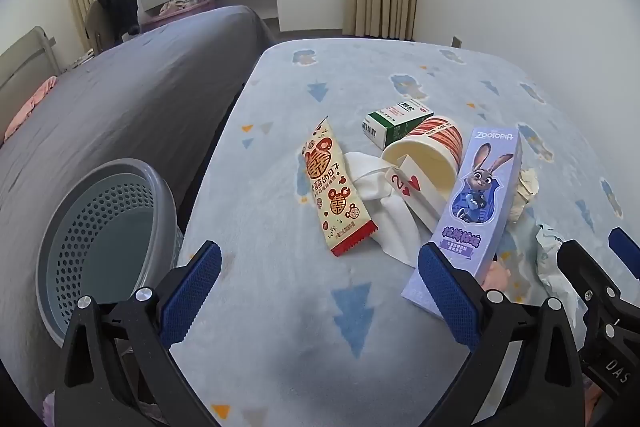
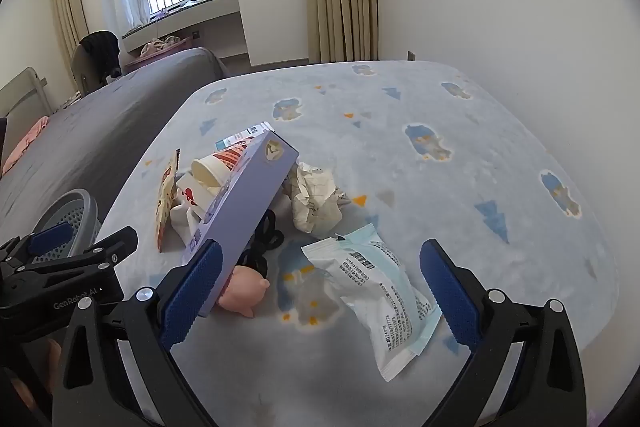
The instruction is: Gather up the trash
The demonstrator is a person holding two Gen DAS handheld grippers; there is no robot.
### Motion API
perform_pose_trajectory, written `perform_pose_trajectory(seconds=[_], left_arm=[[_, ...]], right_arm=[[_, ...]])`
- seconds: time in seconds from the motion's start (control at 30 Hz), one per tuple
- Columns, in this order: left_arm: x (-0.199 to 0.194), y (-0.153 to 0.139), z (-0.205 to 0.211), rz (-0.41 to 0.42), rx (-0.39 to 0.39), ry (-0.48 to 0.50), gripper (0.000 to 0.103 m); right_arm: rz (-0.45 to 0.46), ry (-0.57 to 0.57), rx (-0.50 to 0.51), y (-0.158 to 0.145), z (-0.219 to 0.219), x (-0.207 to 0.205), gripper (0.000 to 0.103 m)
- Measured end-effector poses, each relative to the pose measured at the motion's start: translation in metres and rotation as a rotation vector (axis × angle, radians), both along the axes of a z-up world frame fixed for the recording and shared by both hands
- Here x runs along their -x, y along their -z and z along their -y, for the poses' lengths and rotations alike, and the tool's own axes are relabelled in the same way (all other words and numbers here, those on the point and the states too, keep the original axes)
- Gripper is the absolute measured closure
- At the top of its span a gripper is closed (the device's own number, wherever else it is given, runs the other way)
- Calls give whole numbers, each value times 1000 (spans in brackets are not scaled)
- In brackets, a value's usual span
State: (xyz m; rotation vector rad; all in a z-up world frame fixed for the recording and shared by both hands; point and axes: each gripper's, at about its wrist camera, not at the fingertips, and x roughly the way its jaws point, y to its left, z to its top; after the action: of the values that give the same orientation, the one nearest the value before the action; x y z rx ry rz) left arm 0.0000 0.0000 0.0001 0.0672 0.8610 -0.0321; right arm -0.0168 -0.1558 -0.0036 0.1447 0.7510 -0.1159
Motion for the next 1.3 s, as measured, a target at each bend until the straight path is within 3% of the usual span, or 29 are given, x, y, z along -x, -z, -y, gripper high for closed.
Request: perform_pose_trajectory(seconds=[1.3], left_arm=[[2, -2, -6, 16, -7, -6, 6]], right_arm=[[2, -3, 0, -1, -1, -2, 8]])
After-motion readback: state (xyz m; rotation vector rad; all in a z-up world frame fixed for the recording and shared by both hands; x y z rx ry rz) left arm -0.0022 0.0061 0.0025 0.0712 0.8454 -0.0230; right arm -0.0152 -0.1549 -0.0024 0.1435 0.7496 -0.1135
